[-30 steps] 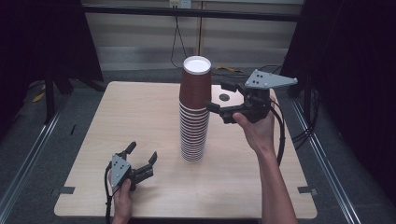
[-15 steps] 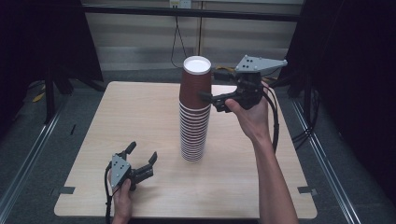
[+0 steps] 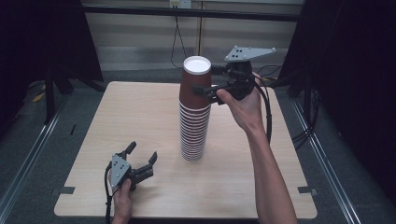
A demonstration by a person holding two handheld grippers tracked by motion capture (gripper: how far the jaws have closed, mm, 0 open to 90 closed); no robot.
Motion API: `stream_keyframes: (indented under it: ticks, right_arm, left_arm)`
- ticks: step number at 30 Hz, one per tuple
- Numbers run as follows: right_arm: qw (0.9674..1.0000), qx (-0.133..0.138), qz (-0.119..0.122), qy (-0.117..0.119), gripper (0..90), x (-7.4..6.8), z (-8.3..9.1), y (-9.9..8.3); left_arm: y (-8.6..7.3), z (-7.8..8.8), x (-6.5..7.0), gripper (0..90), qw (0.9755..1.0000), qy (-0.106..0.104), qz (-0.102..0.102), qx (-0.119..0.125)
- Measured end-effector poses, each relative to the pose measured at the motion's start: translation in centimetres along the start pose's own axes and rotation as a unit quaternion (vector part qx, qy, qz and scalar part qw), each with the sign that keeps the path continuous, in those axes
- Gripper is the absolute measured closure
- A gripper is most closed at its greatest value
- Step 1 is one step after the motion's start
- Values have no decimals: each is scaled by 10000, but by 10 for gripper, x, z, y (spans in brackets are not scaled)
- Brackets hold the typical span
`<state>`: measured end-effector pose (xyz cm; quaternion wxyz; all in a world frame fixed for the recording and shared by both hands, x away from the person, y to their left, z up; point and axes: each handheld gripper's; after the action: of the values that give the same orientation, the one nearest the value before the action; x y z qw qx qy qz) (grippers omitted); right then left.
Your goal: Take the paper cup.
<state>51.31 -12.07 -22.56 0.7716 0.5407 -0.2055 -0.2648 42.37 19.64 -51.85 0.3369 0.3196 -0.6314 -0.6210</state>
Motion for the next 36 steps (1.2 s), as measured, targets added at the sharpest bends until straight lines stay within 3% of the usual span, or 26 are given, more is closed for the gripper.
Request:
stream_keyframes:
  ticks: [13, 15, 28, 36]
  right_arm:
    - [9999, -140, 54, 13, 135, -3, -13, 9]
    - [9998, -182, 59, 52, 176, -4, -15, 10]
    - [9996, -275, 87, 18, 189, -4, -15, 13]
    - [9998, -189, 86, 14, 193, -5, -13, 16]
  left_arm:
    - [0, 0, 0, 153, 10000, 8, -4, -6]
    - [0, 0, 0, 153, 10000, 1, 0, -1]
    - [0, 0, 0, 153, 10000, 3, 0, -1]
    - [0, 0, 0, 153, 10000, 6, 1, -2]
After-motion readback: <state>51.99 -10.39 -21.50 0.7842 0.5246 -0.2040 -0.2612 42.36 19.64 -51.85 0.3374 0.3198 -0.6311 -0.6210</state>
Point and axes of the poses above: each handheld gripper's, and its own axes: z roughly backward along the jaws, y roughly out of its top, x roughly to its right, and after that the axes turned 5 degrees about -y, right-handed
